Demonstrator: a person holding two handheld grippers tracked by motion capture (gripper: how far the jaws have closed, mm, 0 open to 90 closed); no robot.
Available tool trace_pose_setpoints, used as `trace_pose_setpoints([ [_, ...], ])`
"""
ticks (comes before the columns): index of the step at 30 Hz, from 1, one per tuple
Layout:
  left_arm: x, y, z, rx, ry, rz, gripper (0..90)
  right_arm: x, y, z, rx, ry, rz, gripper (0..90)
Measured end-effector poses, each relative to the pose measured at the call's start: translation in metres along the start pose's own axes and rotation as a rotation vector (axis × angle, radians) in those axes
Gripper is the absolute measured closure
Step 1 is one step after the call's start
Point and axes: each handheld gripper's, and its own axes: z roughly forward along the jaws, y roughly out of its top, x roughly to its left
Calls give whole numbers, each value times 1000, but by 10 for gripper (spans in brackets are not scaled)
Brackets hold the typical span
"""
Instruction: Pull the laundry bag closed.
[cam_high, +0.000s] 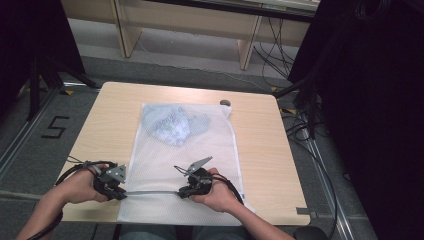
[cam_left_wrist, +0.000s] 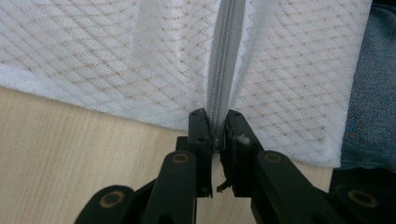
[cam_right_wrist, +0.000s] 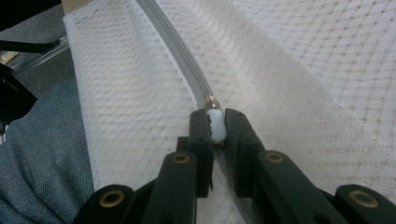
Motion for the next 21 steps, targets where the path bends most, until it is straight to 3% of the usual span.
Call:
trace_pose_setpoints([
  [5,0,0,0,-4,0,0,822,-2,-2,-2,0,-1,4,825],
  [6,-2,0,0,2,-9,-30,822,-3,-3,-3,-3,3,3,825],
  [11,-2,0,0,5,-10,-25,822,-3,-4,-6,-2,-2,7,825],
  [13,1,1,0,5,-3,7,822,-4,-3,-6,-4,-4,-6,825],
  [15,1,1,0,4,-2,6,822,-4,-3,-6,-5,-3,-6,825],
  [17,-4,0,2,-27,-10,-65,822,-4,-3,-6,1,-11,-8,825],
  [19,-4,0,2,-24,-9,-60,822,-6,-4,-7,0,-4,6,825],
  [21,-5,0,2,-35,-12,-73,822,-6,-5,-7,0,-14,-10,825],
])
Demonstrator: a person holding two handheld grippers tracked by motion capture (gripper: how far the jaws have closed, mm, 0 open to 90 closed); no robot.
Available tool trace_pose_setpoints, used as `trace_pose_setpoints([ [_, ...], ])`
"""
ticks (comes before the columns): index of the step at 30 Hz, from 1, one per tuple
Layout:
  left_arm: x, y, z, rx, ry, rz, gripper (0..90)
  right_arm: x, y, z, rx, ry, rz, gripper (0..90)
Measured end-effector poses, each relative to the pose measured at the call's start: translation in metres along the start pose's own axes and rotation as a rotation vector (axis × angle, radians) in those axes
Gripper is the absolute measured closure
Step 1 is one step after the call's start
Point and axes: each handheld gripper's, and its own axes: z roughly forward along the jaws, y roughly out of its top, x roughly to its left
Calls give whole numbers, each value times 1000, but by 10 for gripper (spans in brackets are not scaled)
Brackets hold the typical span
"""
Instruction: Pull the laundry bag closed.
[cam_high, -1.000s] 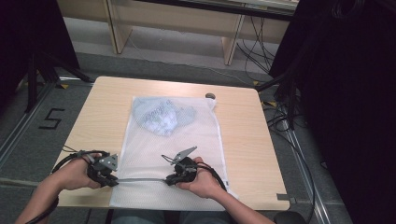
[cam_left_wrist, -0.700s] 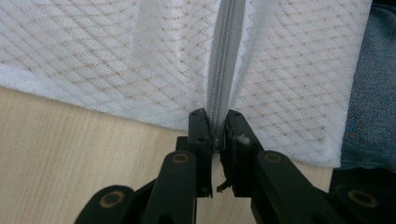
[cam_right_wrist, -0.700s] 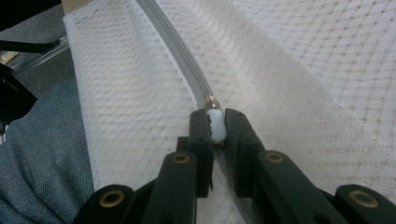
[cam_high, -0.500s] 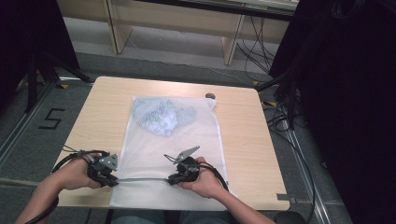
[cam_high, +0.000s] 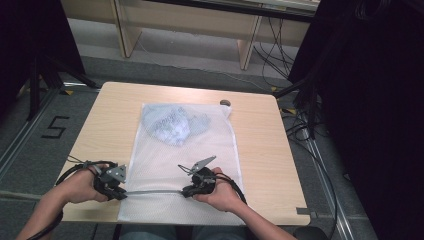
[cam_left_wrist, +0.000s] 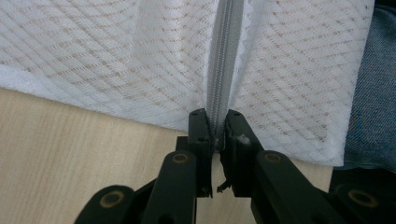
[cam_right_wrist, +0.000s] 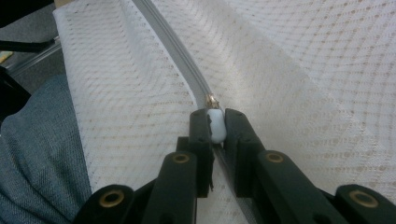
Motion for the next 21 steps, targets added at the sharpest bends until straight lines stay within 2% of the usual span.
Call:
trace_pose_setpoints([
  [1,2,1,-1,11,4,27,822,-1,0,0,-6,12,-10,825],
  [4,3,1,-1,13,10,48,822,-2,0,-1,-1,1,-25,825],
  [6,3,1,-1,11,9,47,822,0,0,-2,8,2,17,825],
  [8,3,1,-1,12,8,47,822,-1,-2,-2,4,5,28,825],
  [9,2,1,-1,12,8,38,822,-2,-2,-2,4,-1,9,825],
  [11,3,1,-1,12,9,47,822,-2,-3,-4,6,4,28,825],
  [13,3,1,-1,12,9,47,822,-3,-3,-5,11,-5,15,825],
  [18,3,1,-1,11,9,46,822,-4,-4,-7,15,-3,27,825],
  [19,1,0,-1,10,2,12,822,-5,-5,-8,10,-1,33,825],
  [21,1,0,-1,10,3,13,822,-5,-6,-9,18,-8,29,825],
])
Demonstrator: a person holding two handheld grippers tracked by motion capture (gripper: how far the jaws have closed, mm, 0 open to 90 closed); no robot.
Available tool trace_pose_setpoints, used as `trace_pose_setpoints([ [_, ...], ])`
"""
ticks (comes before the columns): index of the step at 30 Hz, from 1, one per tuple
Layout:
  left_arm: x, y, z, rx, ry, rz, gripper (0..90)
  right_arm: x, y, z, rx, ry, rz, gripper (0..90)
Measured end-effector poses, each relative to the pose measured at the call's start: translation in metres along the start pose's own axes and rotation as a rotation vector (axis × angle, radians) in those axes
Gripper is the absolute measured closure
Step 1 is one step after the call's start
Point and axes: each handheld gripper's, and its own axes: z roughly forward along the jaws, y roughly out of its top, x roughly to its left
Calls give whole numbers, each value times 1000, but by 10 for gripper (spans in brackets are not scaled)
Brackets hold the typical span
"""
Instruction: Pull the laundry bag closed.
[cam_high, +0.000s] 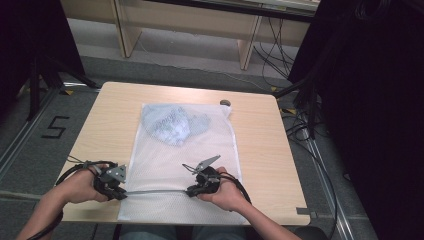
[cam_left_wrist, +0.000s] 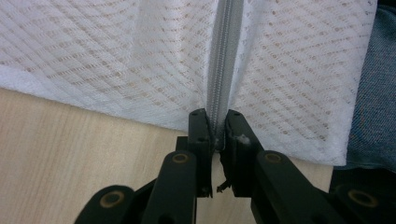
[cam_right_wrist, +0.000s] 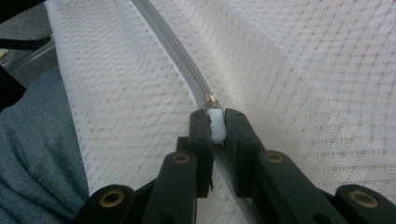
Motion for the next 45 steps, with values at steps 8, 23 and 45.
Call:
trace_pose_setpoints([
  [8,0,0,0,0,1,3,822,-5,-7,-8,13,-9,17,825],
  [23,0,-1,0,-8,3,3,822,-8,-12,-16,36,-12,25,825],
  [45,2,4,1,7,-2,33,825,-30,-41,-46,57,-36,91,825],
])
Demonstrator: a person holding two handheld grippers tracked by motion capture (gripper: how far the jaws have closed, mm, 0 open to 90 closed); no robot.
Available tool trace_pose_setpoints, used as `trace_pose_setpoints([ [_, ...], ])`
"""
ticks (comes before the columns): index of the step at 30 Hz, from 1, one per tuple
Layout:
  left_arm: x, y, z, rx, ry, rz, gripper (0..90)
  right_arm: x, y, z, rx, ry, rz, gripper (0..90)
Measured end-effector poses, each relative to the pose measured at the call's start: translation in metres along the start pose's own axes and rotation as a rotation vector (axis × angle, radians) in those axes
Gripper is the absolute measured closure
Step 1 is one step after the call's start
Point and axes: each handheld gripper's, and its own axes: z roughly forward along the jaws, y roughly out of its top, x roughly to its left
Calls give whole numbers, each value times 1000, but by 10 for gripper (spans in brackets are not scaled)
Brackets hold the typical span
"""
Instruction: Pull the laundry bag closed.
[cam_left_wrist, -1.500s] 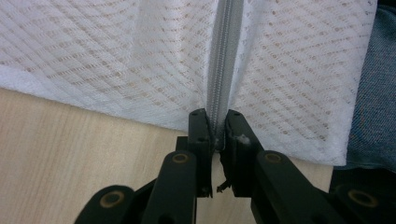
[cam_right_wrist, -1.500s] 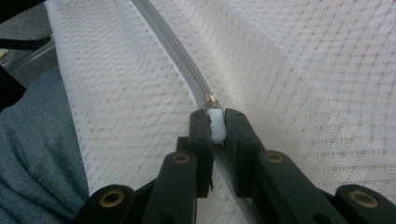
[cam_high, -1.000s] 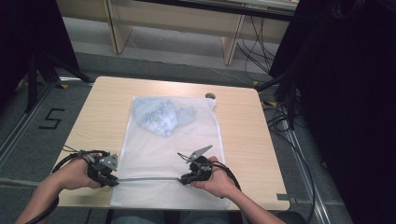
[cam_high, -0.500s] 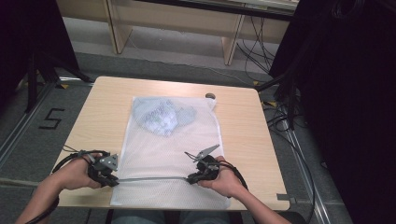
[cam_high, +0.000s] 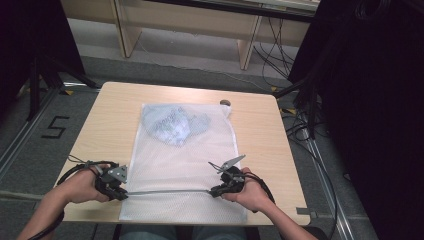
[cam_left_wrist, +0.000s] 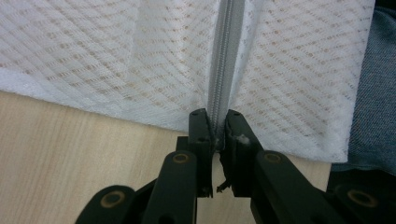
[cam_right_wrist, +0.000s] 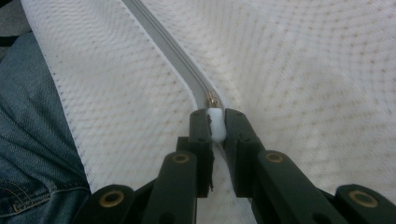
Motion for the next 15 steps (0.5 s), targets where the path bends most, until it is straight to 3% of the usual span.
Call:
trace_pose_setpoints([
  [2,0,0,0,1,1,-1,825,-2,-2,-1,-5,-9,-9,825],
  [6,0,1,0,3,4,10,825,-8,-9,-8,0,-13,17,825],
  [7,-1,0,-1,16,0,-7,825,-10,-10,-9,-1,-17,17,825],
  [8,0,1,-2,30,0,12,825,-12,-14,-11,3,-21,23,825],
  [10,0,1,0,7,3,-3,825,-14,-16,-14,13,-21,32,825],
  [11,1,1,-2,31,3,22,825,-16,-18,-15,6,-21,36,825],
  [12,1,1,-1,23,3,25,825,-18,-19,-16,1,-20,35,825],
  [13,0,1,0,6,3,4,825,-19,-20,-17,1,-16,38,825],
  [15,0,1,0,8,3,4,825,-21,-23,-20,11,-26,49,825],
])
